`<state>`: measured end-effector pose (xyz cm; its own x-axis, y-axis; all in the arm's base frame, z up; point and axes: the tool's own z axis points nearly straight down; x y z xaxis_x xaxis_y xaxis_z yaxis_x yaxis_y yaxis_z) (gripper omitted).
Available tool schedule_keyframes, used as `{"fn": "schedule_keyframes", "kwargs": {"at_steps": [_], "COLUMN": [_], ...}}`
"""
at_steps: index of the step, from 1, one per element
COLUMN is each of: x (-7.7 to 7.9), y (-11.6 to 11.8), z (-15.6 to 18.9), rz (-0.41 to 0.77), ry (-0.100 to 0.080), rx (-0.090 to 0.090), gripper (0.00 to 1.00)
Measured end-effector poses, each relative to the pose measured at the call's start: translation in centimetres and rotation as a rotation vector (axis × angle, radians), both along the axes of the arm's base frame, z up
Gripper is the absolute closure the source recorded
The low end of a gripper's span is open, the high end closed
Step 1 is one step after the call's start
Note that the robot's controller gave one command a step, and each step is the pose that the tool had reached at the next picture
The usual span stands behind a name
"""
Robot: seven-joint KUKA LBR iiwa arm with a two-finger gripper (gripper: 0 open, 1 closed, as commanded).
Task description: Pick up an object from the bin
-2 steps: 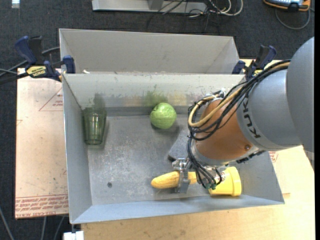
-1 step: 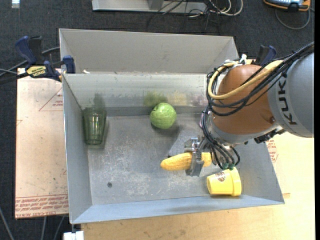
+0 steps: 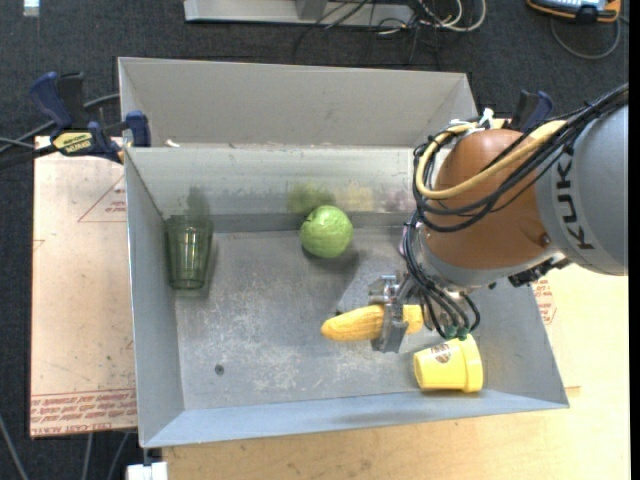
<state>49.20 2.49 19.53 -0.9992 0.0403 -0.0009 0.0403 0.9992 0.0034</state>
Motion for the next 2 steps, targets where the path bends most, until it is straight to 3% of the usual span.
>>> {"fn": "schedule_keyframes", "kwargs": {"at_steps": [1, 2], "x": [0.0, -1.2], "y": [0.0, -3.2], "z": [0.1, 7.0], "rz": [0.000, 0.174], "ry": [0.001, -0.003], "rx": [0.000, 0.000], "gripper": [1.00, 1.00]}}
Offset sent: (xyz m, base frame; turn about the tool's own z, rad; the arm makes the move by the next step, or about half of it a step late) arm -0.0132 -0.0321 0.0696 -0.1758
